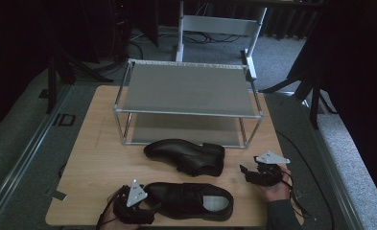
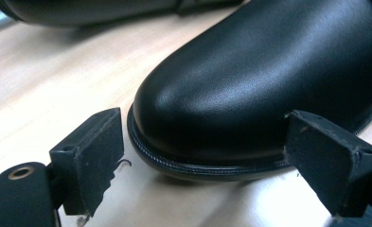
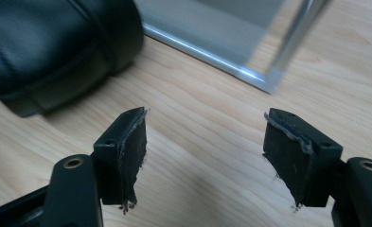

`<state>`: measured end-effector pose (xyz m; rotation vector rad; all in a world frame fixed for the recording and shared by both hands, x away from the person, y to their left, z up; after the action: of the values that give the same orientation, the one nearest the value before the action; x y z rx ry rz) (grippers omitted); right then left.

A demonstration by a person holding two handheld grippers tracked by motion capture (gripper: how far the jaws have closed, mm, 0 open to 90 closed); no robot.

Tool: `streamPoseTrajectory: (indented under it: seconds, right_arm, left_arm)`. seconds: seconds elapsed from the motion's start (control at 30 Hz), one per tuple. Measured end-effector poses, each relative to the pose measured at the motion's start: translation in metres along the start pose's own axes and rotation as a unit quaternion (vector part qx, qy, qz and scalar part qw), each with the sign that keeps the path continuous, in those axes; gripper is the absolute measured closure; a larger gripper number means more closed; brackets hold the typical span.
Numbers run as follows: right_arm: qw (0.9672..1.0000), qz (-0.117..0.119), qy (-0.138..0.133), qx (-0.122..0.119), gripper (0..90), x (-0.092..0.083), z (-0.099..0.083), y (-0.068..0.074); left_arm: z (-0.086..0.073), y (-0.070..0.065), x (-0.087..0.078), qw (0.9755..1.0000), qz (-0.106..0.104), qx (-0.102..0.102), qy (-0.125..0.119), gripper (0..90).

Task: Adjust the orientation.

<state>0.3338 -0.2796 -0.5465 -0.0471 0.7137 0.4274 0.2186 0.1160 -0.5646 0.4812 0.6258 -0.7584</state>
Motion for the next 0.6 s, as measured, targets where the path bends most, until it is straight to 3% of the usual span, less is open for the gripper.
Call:
streamPoseTrajectory:
  seconds: [0.33,0.47,0.53,0.6]
  right_arm:
    - [0.9990,0.033,-0.016,-0.024,29.9,-0.001,0.013,0.027]
    - [0.9981,0.048,-0.020,-0.032,29.0,0.000,0.017,0.036]
    - [0.9966,0.066,-0.018,-0.046,27.4,0.003,0.021,0.049]
    - [0.9956,0.068,-0.015,-0.062,25.3,0.006,0.022,0.056]
  left_arm:
    - [0.015,0.030,0.021,0.9997,0.024,-0.008,0.002,15.6]
    - [0.017,0.036,0.026,0.9997,0.021,-0.013,-0.004,15.7]
    - [0.017,0.037,0.026,0.9997,0.021,-0.013,-0.006,15.6]
    - [0.017,0.037,0.026,0.9997,0.022,-0.013,-0.008,15.6]
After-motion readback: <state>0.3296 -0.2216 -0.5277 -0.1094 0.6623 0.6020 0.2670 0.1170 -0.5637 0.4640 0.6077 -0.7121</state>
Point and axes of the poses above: each handheld gripper's, and its own axes: x roughly forward along the jaws, z roughly out of its top, y roughly to its left, the point moved 4 cm from there along x, roughly forward along the jaws, and after that the axes turned 14 degrees about x, right-handed, at the moved point
